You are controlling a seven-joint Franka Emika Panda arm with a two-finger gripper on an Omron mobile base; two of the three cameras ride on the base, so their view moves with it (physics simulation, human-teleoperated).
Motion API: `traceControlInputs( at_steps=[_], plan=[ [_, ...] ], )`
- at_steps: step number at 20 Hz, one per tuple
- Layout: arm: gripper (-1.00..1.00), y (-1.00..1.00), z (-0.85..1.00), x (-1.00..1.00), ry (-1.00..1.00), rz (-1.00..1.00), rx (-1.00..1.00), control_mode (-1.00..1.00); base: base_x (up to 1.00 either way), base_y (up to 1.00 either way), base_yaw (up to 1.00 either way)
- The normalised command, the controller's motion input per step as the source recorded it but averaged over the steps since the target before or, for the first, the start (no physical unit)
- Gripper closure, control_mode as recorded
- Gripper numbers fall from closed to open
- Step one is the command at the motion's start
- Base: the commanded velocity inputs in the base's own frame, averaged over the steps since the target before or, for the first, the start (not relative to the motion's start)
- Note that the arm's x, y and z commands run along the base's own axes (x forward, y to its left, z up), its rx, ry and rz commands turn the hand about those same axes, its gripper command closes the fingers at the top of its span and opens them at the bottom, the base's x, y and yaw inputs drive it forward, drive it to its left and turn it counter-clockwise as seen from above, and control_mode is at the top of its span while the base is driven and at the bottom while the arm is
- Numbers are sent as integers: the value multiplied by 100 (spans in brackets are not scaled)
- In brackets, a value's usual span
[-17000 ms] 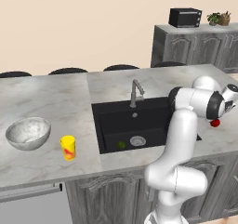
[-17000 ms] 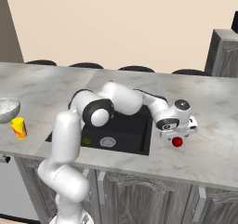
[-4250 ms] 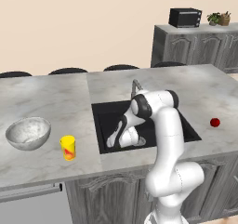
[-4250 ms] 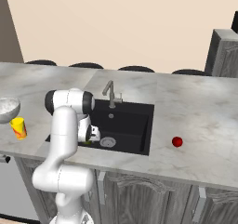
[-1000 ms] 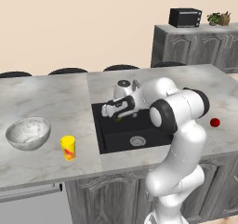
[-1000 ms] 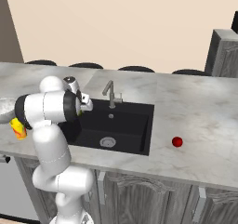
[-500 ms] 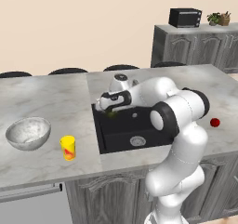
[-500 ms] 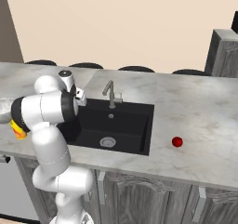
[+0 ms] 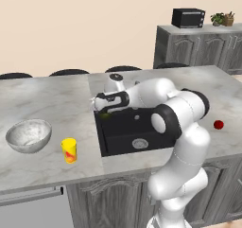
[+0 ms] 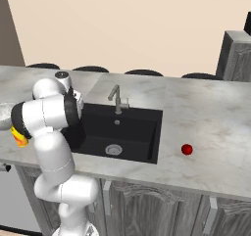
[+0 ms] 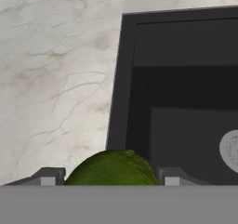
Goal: Remove the lime and apple from the sink. Then move the bowl and cup from the counter to the sink for washing.
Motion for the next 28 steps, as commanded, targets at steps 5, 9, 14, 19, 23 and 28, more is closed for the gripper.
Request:
traceControlInputs(
  at_steps=[5, 9, 14, 19, 23, 28],
  plan=[
    [100, 37, 12, -2, 5, 0, 0, -100, 0, 0, 0],
    [100, 35, 6, -5, 7, 0, 0, -100, 0, 0, 0],
    [100, 36, -2, -3, 3, 0, 0, -100, 0, 0, 0],
    [100, 37, -7, 0, 2, 0, 0, -100, 0, 0, 0],
    [100, 32, -13, 0, 0, 0, 0, -100, 0, 0, 0],
    [100, 17, -22, 3, 1, 0, 0, -100, 0, 0, 0]
  ],
)
